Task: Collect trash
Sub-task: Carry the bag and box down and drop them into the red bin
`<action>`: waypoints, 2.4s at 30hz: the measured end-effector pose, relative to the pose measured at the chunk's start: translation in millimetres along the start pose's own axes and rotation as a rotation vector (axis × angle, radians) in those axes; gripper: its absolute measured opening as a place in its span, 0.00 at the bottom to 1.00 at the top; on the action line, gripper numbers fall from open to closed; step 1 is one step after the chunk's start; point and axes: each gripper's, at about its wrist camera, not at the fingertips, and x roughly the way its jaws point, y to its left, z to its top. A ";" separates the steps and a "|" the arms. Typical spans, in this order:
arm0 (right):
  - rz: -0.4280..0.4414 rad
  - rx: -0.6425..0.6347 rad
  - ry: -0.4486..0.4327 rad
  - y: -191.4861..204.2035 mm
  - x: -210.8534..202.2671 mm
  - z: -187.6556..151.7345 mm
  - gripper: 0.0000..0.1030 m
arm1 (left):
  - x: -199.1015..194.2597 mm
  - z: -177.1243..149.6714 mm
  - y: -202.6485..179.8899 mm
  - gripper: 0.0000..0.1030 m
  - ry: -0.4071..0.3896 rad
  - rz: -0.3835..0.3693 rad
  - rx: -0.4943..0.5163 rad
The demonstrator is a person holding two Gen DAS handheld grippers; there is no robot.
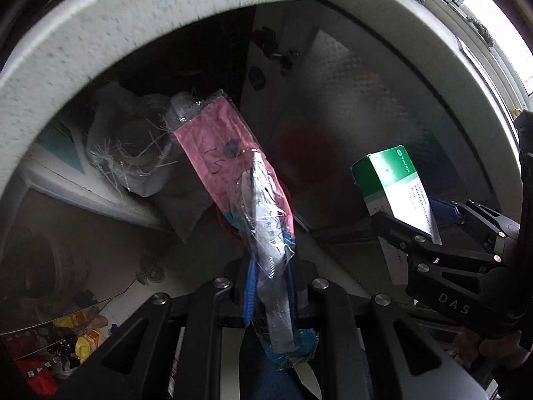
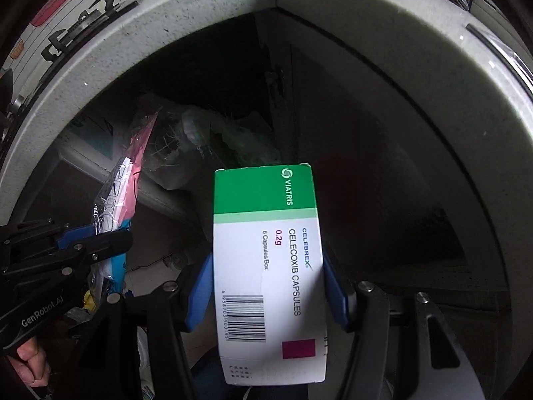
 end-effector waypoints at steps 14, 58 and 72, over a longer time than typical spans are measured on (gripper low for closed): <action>-0.043 0.083 0.059 -28.4 131.0 -18.9 0.55 | 155.3 2.1 22.9 0.14 0.142 -0.076 0.079; -0.008 -0.008 0.142 -17.4 192.0 -10.7 0.55 | 216.2 1.8 82.7 0.83 0.215 -0.050 0.021; 0.043 -0.201 0.152 14.1 202.1 -2.0 0.56 | 200.6 -17.7 106.0 0.86 0.205 -0.012 -0.141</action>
